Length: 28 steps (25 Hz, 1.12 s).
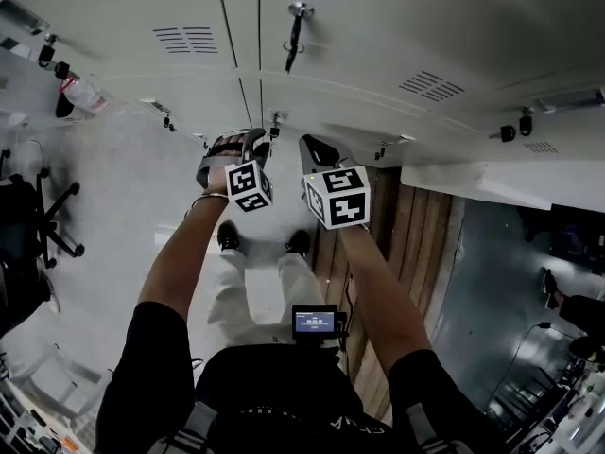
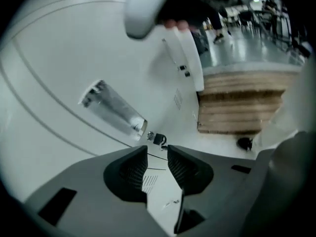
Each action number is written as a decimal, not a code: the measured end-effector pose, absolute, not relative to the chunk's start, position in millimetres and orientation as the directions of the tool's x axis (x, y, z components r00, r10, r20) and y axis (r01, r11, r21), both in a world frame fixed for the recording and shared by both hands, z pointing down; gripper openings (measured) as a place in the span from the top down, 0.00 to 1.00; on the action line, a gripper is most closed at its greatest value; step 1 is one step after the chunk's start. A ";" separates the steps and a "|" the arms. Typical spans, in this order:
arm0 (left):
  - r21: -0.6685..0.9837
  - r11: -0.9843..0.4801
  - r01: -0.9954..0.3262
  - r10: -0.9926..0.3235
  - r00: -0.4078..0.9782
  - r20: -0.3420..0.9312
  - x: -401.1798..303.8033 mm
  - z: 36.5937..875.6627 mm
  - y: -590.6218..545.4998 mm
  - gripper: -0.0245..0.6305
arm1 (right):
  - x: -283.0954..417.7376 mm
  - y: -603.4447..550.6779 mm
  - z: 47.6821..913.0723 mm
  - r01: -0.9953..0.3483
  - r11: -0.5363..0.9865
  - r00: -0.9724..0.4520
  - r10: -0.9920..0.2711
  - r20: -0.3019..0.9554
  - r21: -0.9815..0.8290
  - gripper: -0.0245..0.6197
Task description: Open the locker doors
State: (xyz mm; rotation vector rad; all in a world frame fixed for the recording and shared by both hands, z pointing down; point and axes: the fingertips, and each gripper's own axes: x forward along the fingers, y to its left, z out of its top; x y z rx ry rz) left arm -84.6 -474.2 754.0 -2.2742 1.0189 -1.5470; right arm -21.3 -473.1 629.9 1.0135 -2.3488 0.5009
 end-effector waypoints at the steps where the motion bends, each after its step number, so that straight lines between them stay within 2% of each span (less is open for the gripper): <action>1: -0.470 -0.722 -0.507 -0.643 0.242 0.727 -90.6 746.7 -471.1 0.76 | -27.7 -475.6 634.4 -0.742 0.657 -0.588 -0.547 0.596 -0.130 0.91; 3: -0.293 -0.662 -0.690 -0.641 0.317 0.699 -105.4 731.2 -465.7 0.77 | -42.7 -480.4 644.1 -0.727 0.673 -0.604 -0.533 0.592 -0.136 0.91; 4: -0.182 -0.617 -0.766 -0.645 0.360 0.674 -113.0 721.5 -463.7 0.80 | -50.4 -482.6 649.0 -0.719 0.682 -0.611 -0.527 0.591 -0.135 0.91; 5: -0.077 -0.573 -0.816 -0.655 0.400 0.641 -120.0 709.4 -462.3 0.90 | -57.6 -484.6 653.5 -0.711 0.691 -0.617 -0.522 0.588 -0.133 0.91; 7: 0.074 -0.528 -0.846 -0.677 0.472 0.565 -129.0 683.1 -458.7 0.93 | -70.7 -489.5 661.0 -0.703 0.699 -0.625 -0.520 0.582 -0.130 0.91; 9: 0.158 -0.529 -0.834 -0.683 0.529 0.504 -132.6 662.7 -452.9 0.93 | -82.8 -495.8 667.6 -0.708 0.693 -0.625 -0.525 0.578 -0.136 0.91; 16: 0.206 -0.587 -0.783 -0.660 0.611 0.437 -137.8 631.8 -433.1 0.93 | -93.5 -513.1 684.2 -0.796 0.599 -0.524 -0.605 0.599 -0.092 0.90; 28: 0.248 -0.647 -0.721 -0.607 0.684 0.406 -144.5 617.9 -417.2 0.93 | -95.9 -515.7 690.2 -0.821 0.570 -0.453 -0.644 0.616 -0.008 0.88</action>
